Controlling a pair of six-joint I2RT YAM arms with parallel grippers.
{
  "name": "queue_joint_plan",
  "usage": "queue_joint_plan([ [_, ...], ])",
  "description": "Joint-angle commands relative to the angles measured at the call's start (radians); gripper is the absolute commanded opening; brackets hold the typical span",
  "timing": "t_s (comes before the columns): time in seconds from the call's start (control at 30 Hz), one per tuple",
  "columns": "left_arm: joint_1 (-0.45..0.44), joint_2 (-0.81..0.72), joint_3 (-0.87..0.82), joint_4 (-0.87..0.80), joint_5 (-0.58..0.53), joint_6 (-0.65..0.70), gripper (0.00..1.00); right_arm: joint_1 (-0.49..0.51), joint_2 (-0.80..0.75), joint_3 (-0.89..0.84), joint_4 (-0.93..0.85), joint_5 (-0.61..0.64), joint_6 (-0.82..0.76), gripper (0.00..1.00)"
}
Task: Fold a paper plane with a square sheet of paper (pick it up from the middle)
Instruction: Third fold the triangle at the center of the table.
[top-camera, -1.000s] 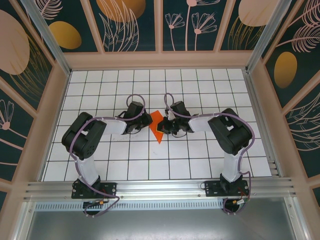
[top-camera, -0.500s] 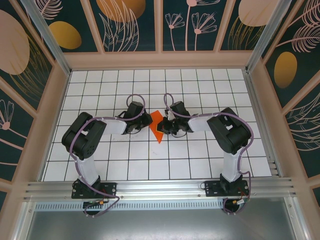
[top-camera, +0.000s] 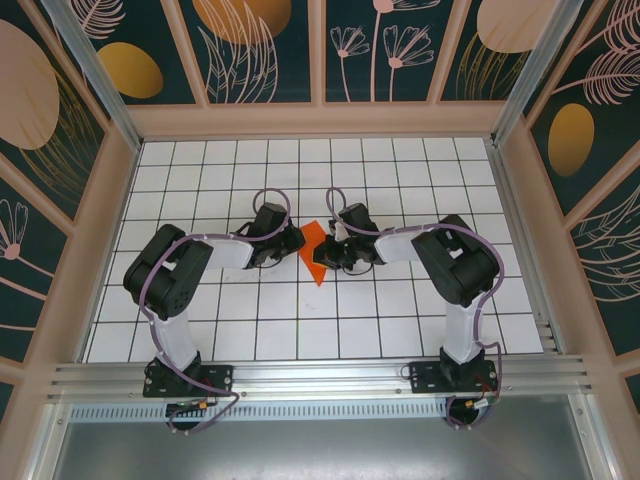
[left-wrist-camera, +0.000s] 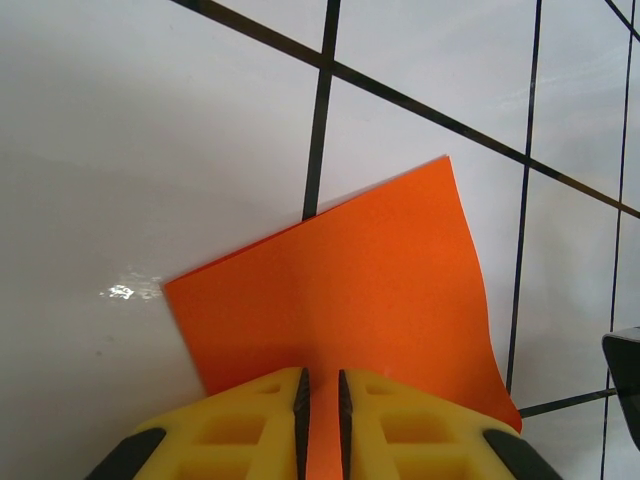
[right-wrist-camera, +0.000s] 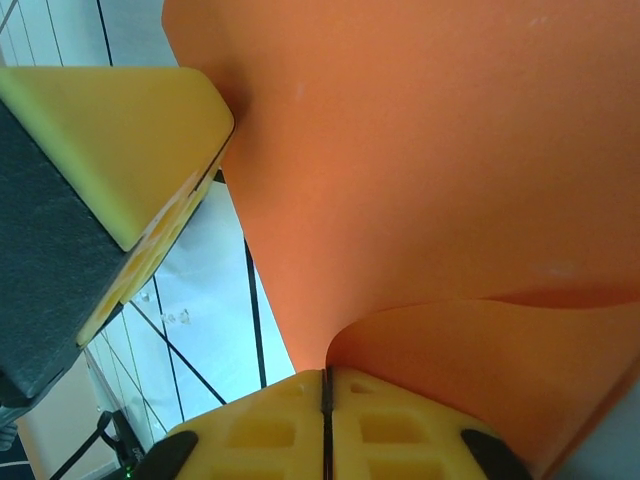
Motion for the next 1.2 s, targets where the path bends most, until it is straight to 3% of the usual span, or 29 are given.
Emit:
queue_joint_plan([
  [0.0,-0.002,-0.043,0.022,-0.063,-0.001,0.006,0.21,0.008,0.02,0.017,-0.025,0.018,-0.02,0.16],
  [0.33,0.004,-0.108,0.013,-0.101,-0.044,-0.025,0.26,0.007,0.024,0.011,-0.03,0.021,-0.018,0.3],
  [0.57,0.006,-0.125,-0.01,-0.072,-0.012,-0.04,0.26,0.006,0.017,0.004,-0.027,0.024,-0.019,0.33],
  [0.63,0.006,-0.125,-0.019,-0.054,0.009,-0.042,0.24,0.005,0.016,0.0,-0.028,0.025,-0.02,0.31],
  [0.87,0.002,-0.128,-0.047,0.004,0.091,-0.047,0.13,0.007,0.023,0.005,-0.045,0.031,-0.027,0.04],
  [1.07,-0.012,-0.119,-0.075,0.042,0.148,-0.065,0.0,0.006,0.034,0.015,-0.072,0.037,-0.036,0.0],
  [1.17,-0.018,-0.112,-0.092,0.065,0.171,-0.08,0.0,0.005,0.04,0.02,-0.081,0.038,-0.037,0.0],
])
